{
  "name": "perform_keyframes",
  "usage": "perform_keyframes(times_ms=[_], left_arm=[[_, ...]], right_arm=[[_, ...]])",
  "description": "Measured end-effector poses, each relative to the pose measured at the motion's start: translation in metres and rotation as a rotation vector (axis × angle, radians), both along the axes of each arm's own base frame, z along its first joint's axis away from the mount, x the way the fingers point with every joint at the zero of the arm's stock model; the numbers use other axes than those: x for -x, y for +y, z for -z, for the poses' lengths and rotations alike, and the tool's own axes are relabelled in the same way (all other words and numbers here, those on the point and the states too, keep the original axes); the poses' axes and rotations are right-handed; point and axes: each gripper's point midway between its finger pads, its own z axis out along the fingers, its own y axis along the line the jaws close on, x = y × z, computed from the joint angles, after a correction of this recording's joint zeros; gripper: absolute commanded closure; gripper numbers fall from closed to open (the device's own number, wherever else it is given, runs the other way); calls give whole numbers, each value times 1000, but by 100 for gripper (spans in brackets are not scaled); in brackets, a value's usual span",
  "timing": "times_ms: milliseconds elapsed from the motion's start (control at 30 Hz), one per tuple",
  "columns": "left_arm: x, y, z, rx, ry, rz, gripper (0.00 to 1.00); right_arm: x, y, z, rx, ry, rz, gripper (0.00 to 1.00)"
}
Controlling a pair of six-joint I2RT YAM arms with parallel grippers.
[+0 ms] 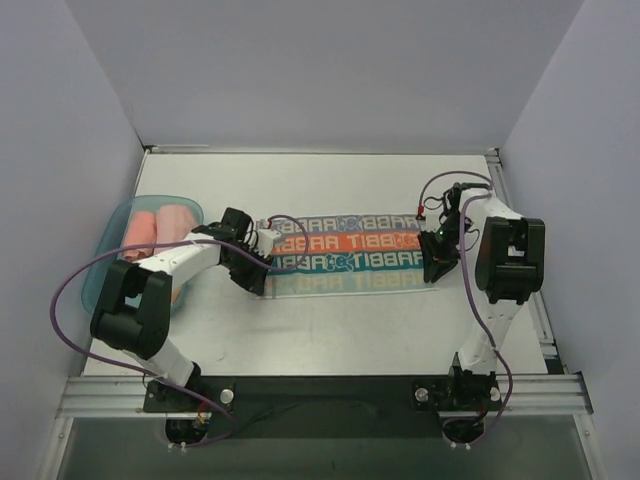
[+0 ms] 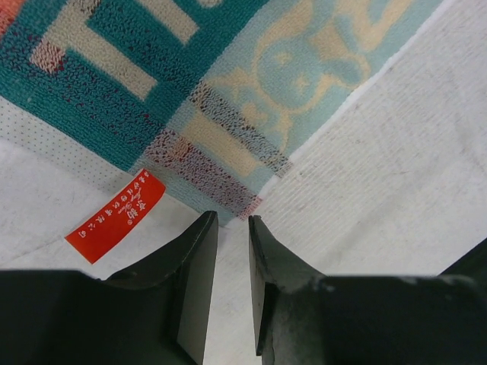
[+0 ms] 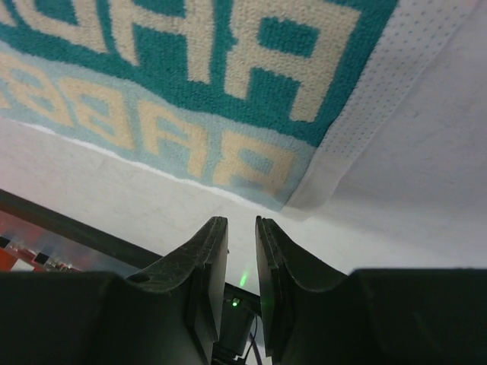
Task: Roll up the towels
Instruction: Flatten the towel
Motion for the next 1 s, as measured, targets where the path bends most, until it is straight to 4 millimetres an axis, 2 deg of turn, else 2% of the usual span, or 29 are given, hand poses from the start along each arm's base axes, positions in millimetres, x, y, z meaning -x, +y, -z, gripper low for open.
perform_keyframes(times_ms=[133,400,633,733,867,933,1000], left_arm=[[1,6,15,-46,30,-4,67],[-4,16,17,-77,3,15,68],[-4,31,16,-119,-38,52,69],[-2,33,15,-126,-43,72,60],[5,37,9,-122,-30,94,45],[6,34,-2,-97,-27,106,36],[-3,28,-20,-65,-59,107,31]], right_arm=[[2,-9,10,66,11,-14,78],[13,-28,22,196,60,-65,80],[42,-28,23,215,148,-96,82],[49,-25,22,212,153,-117,75],[42,-14,12,165,103,-133,68],[25,-6,-3,123,39,-121,57],[0,1,-22,87,-53,-106,53]])
